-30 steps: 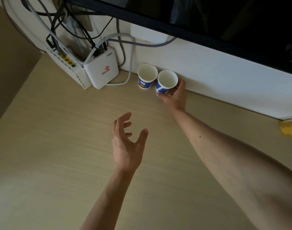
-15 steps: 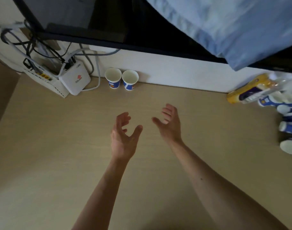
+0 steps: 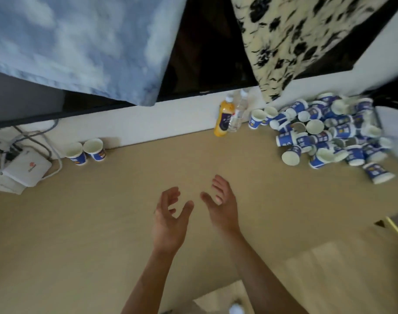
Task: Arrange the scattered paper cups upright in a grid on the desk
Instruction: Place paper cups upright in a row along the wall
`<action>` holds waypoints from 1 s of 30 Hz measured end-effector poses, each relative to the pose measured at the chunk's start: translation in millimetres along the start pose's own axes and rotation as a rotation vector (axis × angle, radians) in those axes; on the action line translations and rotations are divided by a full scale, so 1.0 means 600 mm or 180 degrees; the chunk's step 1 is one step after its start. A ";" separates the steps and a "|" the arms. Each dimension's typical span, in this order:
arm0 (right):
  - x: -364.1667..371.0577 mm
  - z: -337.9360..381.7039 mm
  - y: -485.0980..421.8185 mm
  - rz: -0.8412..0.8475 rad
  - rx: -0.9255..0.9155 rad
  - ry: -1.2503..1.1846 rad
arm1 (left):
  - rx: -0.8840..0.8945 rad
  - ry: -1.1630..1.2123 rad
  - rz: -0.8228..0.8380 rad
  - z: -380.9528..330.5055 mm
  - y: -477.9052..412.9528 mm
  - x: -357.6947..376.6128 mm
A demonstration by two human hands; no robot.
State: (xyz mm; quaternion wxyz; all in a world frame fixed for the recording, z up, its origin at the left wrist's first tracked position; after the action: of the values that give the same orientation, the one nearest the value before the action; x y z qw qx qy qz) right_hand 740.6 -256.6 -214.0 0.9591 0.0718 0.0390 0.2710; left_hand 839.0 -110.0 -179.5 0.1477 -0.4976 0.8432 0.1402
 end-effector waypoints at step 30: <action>-0.662 0.010 -0.088 -0.0898 0.0090 -0.0106 | 0.0395 -0.0063 0.1182 -0.280 0.126 0.598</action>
State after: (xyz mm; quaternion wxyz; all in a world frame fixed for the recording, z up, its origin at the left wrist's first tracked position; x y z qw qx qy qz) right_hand 430.9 -510.6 -202.3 0.9871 0.0835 0.0365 0.1317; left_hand 588.6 -425.4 -158.4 0.1580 -0.3220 0.9260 0.1177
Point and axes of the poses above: each hand's wrist, its own y-axis away from the middle knuckle, its own x-axis out of the palm, z = x × y, the point moved 7 cm from there along -y, towards the middle knuckle, and after that the axes turned 6 degrees about -y, right-handed, at the moved point
